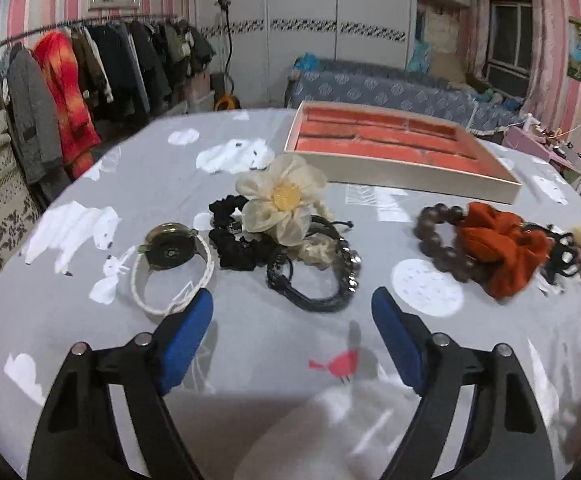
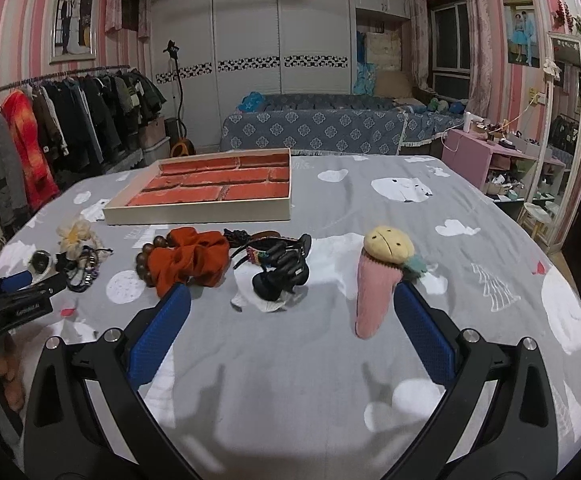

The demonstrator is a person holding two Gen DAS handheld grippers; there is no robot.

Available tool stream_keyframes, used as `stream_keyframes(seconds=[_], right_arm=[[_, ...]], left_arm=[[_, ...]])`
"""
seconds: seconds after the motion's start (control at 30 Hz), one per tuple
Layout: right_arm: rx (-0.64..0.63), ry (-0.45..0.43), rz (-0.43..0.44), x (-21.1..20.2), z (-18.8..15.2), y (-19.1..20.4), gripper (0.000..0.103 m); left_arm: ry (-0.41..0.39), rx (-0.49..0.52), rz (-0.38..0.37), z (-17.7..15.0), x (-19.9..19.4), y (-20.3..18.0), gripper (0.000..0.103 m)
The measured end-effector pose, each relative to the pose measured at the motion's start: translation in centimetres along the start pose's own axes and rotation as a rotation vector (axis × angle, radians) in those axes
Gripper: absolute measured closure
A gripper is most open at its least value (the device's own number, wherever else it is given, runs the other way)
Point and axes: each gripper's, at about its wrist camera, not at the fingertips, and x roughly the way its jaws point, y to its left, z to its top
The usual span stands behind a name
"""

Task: Organize jewelry
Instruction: 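Grasp the black braided bracelet with the left tool while the right tool grasps the black claw clip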

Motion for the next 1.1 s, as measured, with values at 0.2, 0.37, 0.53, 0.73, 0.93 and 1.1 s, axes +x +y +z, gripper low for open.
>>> stream_keyframes(seconds=[0.2, 0.37, 0.53, 0.73, 0.93, 1.1], right_arm=[[-0.008, 0.067, -0.033, 3.5, 0.9, -0.3, 0.004], [0.033, 0.149, -0.031, 6.8, 1.3, -0.9, 0.004], [0.021, 0.190, -0.043, 9.0, 1.5, -0.6, 0.004], [0.024, 0.245, -0.037, 11.4, 1.7, -0.6, 0.011], [0.045, 0.272, 0.036, 12.1, 1.7, -0.7, 0.059], [0.042, 0.239, 0.057, 10.2, 1.7, -0.5, 0.059]], left_arm=[[0.060, -0.005, 0.000, 1.2, 2.5, 0.6, 0.036], [0.142, 0.007, -0.017, 1.4, 4.8, 0.6, 0.056], [0.140, 0.025, -0.038, 1.6, 5.2, 0.4, 0.072], [0.142, 0.015, -0.064, 1.9, 5.5, 0.5, 0.083], [0.137, -0.001, -0.083, 1.9, 5.2, 0.7, 0.090], [0.127, -0.005, -0.106, 1.5, 3.6, 0.6, 0.091]])
